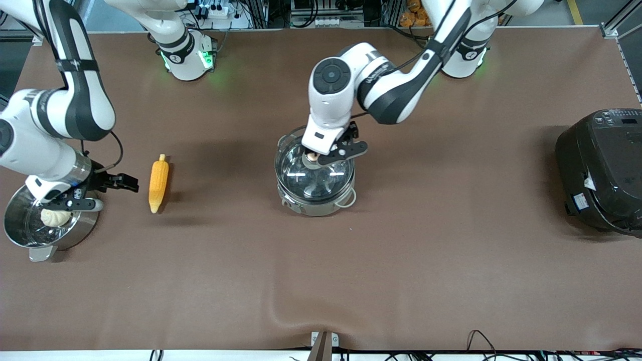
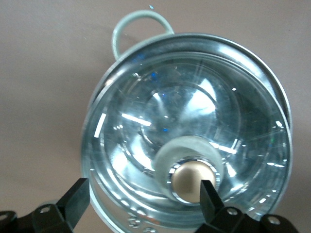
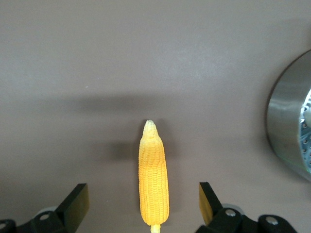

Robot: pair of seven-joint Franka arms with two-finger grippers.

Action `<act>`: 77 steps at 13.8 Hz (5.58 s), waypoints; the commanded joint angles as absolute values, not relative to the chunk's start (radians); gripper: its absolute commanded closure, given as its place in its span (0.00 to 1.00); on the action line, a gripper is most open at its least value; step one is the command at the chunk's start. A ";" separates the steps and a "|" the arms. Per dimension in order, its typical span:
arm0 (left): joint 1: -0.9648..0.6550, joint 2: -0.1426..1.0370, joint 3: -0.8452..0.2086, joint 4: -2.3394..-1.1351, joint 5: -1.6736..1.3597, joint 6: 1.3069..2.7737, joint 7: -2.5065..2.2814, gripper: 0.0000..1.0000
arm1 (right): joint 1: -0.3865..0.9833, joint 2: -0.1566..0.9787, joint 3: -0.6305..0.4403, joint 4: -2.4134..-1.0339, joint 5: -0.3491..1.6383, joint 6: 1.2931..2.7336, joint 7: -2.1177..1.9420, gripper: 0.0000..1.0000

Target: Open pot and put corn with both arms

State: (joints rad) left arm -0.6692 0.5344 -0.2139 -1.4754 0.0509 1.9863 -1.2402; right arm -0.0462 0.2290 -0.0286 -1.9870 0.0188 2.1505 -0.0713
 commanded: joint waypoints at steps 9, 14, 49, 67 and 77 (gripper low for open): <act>-0.721 0.655 -0.184 -1.341 0.049 2.005 -1.339 0.02 | -0.066 0.328 -0.017 -2.189 0.023 2.370 -0.106 0.00; -0.721 0.649 -0.186 -1.345 0.052 1.999 -1.341 0.35 | -0.064 0.341 -0.015 -2.210 0.025 2.415 -0.104 0.00; 0.066 0.253 -0.198 -1.950 0.028 2.147 -0.245 1.00 | 0.621 0.526 0.023 -1.531 0.193 1.982 0.763 0.89; 0.107 0.365 -0.199 -2.198 0.160 2.674 -0.244 1.00 | 0.438 0.351 0.008 -1.471 0.143 1.798 0.625 0.00; 0.087 0.402 -0.199 -2.172 0.161 2.672 -0.239 0.44 | 0.092 0.150 -0.005 -1.531 0.005 1.630 0.115 0.00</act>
